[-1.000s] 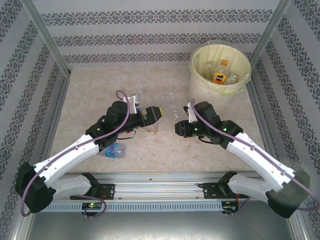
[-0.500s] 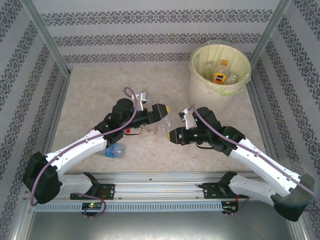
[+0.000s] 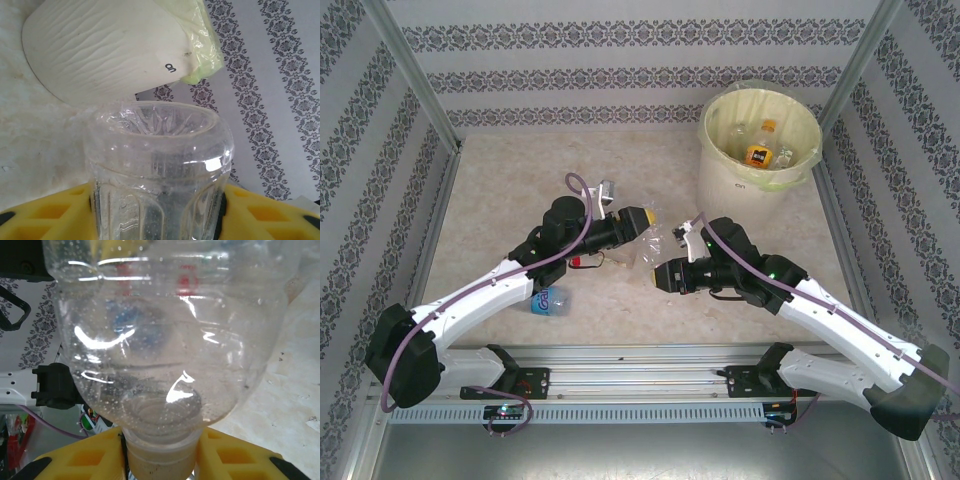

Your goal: Put the plastic bottles in the bin

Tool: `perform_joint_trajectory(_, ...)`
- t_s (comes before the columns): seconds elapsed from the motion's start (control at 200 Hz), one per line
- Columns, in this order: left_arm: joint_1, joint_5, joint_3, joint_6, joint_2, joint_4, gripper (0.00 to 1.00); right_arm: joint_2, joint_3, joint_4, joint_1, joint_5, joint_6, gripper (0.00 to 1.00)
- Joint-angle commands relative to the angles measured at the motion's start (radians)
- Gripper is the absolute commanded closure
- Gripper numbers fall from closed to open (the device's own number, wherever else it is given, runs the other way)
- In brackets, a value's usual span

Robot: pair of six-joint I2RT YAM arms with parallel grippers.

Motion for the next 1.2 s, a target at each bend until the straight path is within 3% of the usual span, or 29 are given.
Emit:
perform_joint_trajectory(0.0,0.011,0.019,-0.002,0.002,-0.004,0.108,0.46,-0.010,0.002,-0.003,0.011,0.008,0.010,0.58)
perform_joint_trajectory(0.13,0.014,0.052,-0.013,0.023,-0.011,0.138,0.46,-0.027,0.017,-0.010,0.009,0.014,0.030,0.33)
perform_joint_trajectory(0.2,0.017,0.075,-0.022,0.023,-0.014,0.164,0.46,-0.041,0.024,-0.005,0.004,0.010,0.042,0.24)
perform_joint_trajectory(0.47,0.017,0.131,-0.020,0.030,-0.018,0.178,0.44,-0.030,0.104,-0.020,-0.061,-0.030,0.032,0.14)
perform_joint_trajectory(0.605,0.017,0.142,-0.034,0.008,-0.008,0.206,0.43,0.021,0.140,0.024,-0.077,-0.055,0.030,0.17)
perform_joint_trajectory(1.004,0.017,0.145,-0.027,0.000,-0.011,0.202,0.37,0.051,0.144,0.049,-0.100,-0.041,0.030,0.46)
perform_joint_trajectory(1.059,0.017,0.143,-0.026,0.000,-0.016,0.197,0.31,0.042,0.144,0.045,-0.110,-0.044,0.030,0.49)
perform_joint_trajectory(1.194,0.019,0.124,-0.005,0.002,-0.048,0.177,0.03,0.017,0.160,0.002,-0.142,-0.045,0.016,0.51)
